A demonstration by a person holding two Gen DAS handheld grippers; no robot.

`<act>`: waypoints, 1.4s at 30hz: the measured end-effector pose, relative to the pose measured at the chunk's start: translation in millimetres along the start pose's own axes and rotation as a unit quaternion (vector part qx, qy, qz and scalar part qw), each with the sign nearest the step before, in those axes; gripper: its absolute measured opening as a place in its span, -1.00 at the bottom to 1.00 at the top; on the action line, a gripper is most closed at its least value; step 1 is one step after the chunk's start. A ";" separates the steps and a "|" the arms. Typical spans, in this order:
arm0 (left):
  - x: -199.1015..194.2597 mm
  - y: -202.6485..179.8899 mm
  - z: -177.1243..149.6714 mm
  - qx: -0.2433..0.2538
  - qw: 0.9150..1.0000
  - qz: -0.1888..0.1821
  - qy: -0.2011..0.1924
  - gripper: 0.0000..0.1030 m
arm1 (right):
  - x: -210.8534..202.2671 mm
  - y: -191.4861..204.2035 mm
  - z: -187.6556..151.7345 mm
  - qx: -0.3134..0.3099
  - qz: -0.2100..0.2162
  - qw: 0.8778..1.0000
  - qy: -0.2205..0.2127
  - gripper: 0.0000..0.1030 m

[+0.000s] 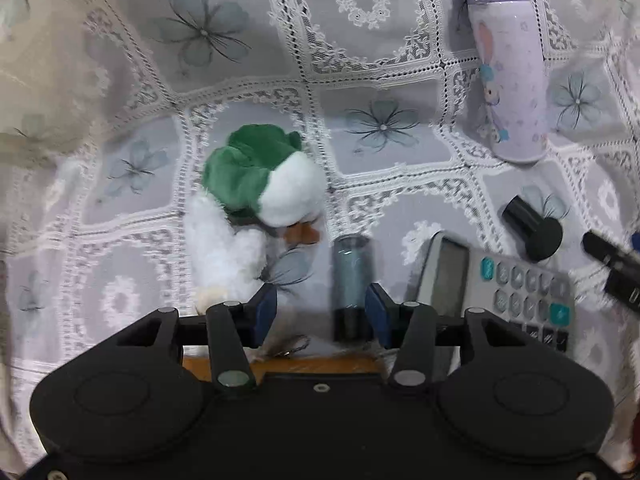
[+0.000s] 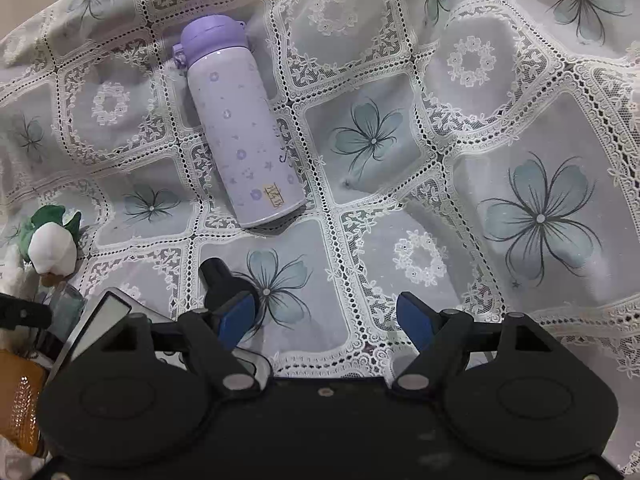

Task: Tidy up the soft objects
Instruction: 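Lower the open left tool around the dark glass cylinder beside the calculator, then close the left tool on the glass cylinder and lift it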

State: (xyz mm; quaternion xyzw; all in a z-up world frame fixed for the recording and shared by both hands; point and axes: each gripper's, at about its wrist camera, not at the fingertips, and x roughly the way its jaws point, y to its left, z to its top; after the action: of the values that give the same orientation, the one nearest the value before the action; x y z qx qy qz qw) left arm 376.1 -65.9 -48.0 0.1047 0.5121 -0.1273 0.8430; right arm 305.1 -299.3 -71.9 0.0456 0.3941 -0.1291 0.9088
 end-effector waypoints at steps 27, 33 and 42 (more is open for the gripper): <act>33.8 -25.7 0.7 0.128 0.991 0.038 0.029 -0.09 | -6.7 -5.4 -6.1 0.023 0.014 1.000 0.009 0.54; 26.8 -14.2 0.2 0.097 0.995 0.029 0.018 -0.08 | -6.0 -8.3 -6.3 0.026 0.013 1.000 0.010 0.54; 5.3 2.0 3.8 0.036 0.999 -0.020 0.012 -0.07 | -9.6 -1.4 -6.3 0.026 0.020 0.999 0.007 0.54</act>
State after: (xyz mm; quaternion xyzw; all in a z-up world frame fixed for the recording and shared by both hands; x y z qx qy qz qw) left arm 382.3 -65.8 -50.8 0.1264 0.5191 -0.1608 0.8299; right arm 293.9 -297.6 -69.2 0.0775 0.3965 -0.1210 0.9067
